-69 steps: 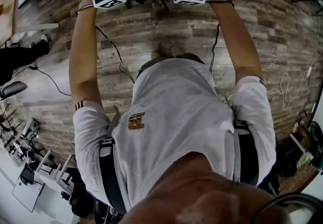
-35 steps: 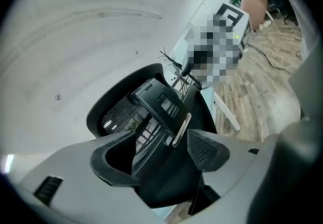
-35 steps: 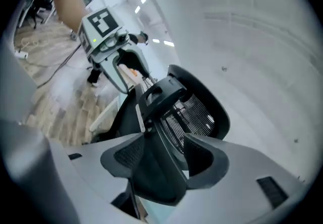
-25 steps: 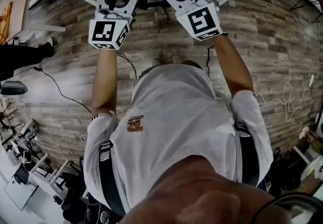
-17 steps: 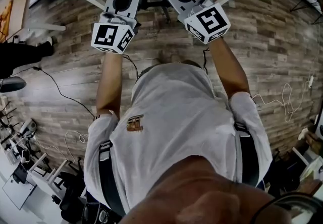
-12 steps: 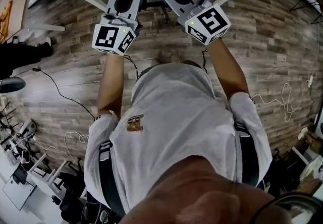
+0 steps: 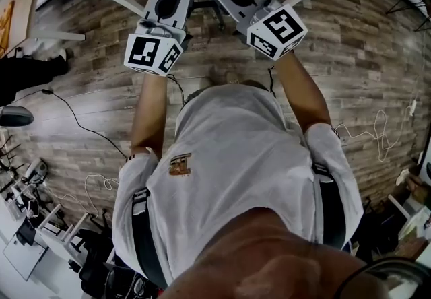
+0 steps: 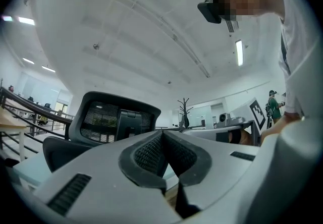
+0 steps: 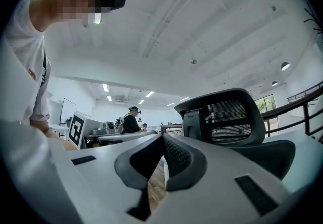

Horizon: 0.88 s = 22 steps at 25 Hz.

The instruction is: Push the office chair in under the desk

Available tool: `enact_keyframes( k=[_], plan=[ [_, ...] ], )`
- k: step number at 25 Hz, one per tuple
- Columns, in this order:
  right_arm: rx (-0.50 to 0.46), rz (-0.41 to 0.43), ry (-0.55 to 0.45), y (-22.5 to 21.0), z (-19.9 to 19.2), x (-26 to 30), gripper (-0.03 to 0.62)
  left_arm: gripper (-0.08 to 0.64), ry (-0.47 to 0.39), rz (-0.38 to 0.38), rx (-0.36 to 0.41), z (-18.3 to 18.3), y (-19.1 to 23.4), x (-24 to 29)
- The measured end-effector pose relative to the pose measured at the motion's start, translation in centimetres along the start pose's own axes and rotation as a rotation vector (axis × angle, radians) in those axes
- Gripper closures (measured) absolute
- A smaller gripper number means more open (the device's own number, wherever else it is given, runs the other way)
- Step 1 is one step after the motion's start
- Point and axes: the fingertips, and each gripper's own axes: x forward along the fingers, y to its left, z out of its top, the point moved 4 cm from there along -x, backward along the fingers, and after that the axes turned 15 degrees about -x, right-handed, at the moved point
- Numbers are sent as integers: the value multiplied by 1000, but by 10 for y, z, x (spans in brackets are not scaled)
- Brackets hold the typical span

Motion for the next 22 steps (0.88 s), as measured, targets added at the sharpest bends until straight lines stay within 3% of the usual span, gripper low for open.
enact_keyframes(
  k=[22],
  plan=[
    [-19,37,5,6,0,4,557,540,8,1,33,2,-4,-7]
  ],
)
